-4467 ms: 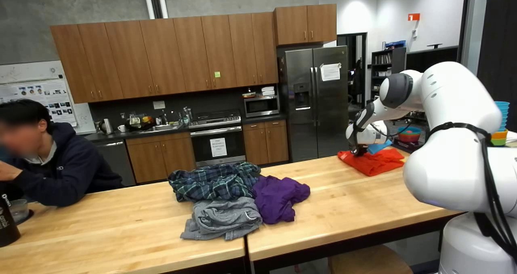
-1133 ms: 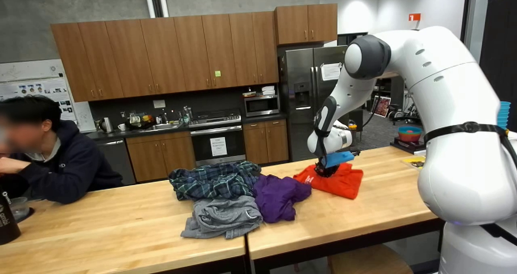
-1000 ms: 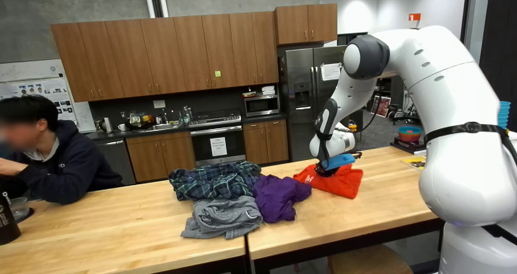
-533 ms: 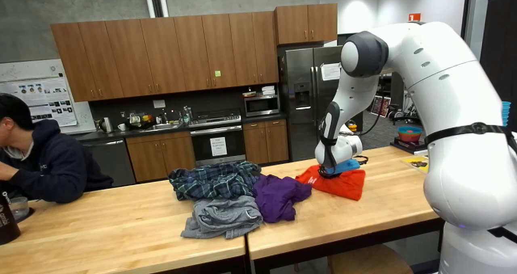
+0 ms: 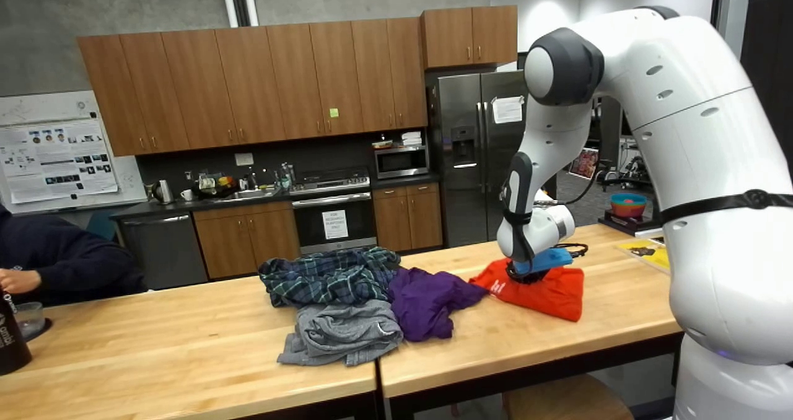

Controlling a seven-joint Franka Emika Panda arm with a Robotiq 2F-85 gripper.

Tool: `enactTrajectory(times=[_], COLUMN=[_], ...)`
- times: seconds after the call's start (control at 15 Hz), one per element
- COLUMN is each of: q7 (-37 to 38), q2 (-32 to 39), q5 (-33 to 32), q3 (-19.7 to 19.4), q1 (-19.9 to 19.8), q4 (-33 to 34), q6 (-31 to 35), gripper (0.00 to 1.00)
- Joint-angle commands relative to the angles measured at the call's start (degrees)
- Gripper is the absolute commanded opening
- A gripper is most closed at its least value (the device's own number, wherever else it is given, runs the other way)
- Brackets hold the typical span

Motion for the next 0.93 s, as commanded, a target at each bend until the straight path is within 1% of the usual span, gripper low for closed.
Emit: enactTrajectory(times=[0.0,0.07,0.27,0.33,0.4,0.53,0.6,0.67,0.73,0.87], q7=[4.2,5.2,7.4,7.6,8.2,9.4,9.6,9.7,8.0,3.4], q2=[-3.6,-4.2,-6.0,-7.1,-8.1,-10.7,-13.0,-15.2,-17.4,-19.9], q5=[-3.7,-5.0,-8.1,-8.8,-9.6,-13.0,-14.6,-15.9,-15.4,-12.4], q3=[-4.1,-4.5,-2.7,-2.0,-1.5,-1.8,-1.5,-0.6,1.3,5.6], q1=[4.2,4.8,3.6,3.0,2.4,2.1,1.2,-0.4,-3.1,-9.1], q4=[-2.8,-3.1,-2.8,-2.6,-2.4,-1.9,-2.1,-2.4,-2.5,-2.0], q6=[-4.8,-6.2,-8.8,-9.7,-10.1,-11.9,-13.1,-14.3,-15.6,-16.5], gripper=[0.0,0.0,0.0,0.26,0.27,0.37,0.44,0.5,0.56,0.7])
